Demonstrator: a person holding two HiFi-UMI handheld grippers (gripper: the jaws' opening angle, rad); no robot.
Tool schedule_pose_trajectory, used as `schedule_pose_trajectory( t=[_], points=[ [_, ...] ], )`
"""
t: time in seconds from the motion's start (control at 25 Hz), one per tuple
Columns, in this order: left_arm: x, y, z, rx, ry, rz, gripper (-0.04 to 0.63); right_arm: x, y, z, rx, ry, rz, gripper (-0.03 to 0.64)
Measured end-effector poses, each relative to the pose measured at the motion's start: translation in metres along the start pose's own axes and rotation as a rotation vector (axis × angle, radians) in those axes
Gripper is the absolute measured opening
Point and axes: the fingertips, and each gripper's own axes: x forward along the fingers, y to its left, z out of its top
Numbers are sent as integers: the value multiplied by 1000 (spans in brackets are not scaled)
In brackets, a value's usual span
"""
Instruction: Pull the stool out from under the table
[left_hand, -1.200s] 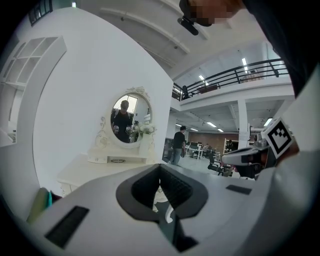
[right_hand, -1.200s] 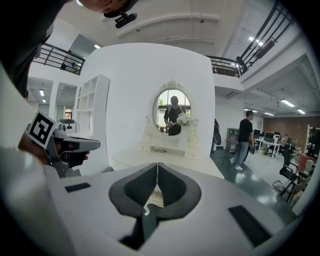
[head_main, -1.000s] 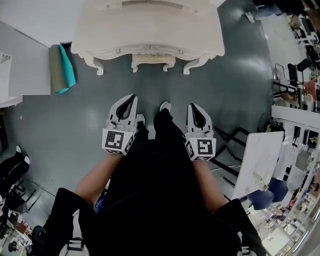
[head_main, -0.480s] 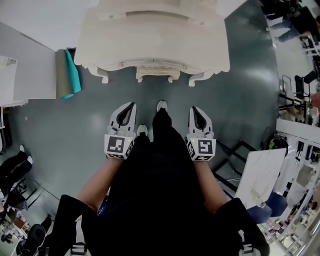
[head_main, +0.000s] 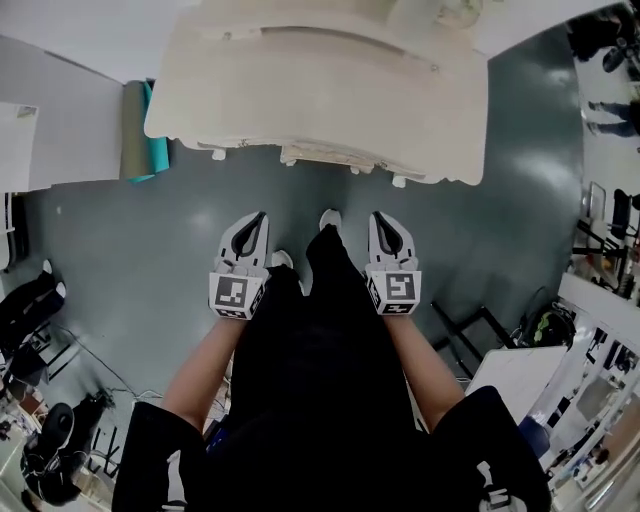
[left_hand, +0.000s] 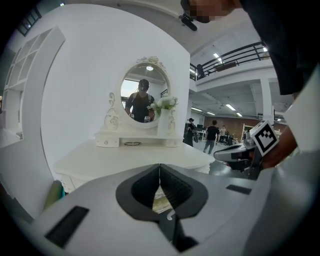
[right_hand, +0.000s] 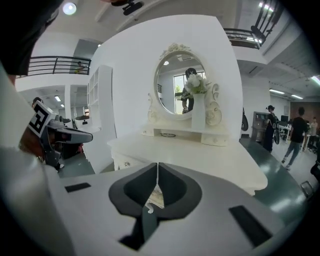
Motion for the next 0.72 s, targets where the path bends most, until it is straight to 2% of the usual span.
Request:
schedule_pose_trajectory(
  t=[0.28, 0.48, 0.64, 0.72],
  points=[
    [57, 17, -73, 12, 57, -18, 15, 54, -21, -64, 10, 42, -20, 20],
    [93, 25, -120, 21, 102, -48, 15, 95, -30, -120, 77, 89, -67, 21],
    [113, 30, -170, -47, 141, -70, 17, 114, -35, -167, 73, 134, -104, 20],
    [123, 31, -194, -49, 158, -103, 17, 123, -41, -187, 50, 146, -116, 21]
  ],
)
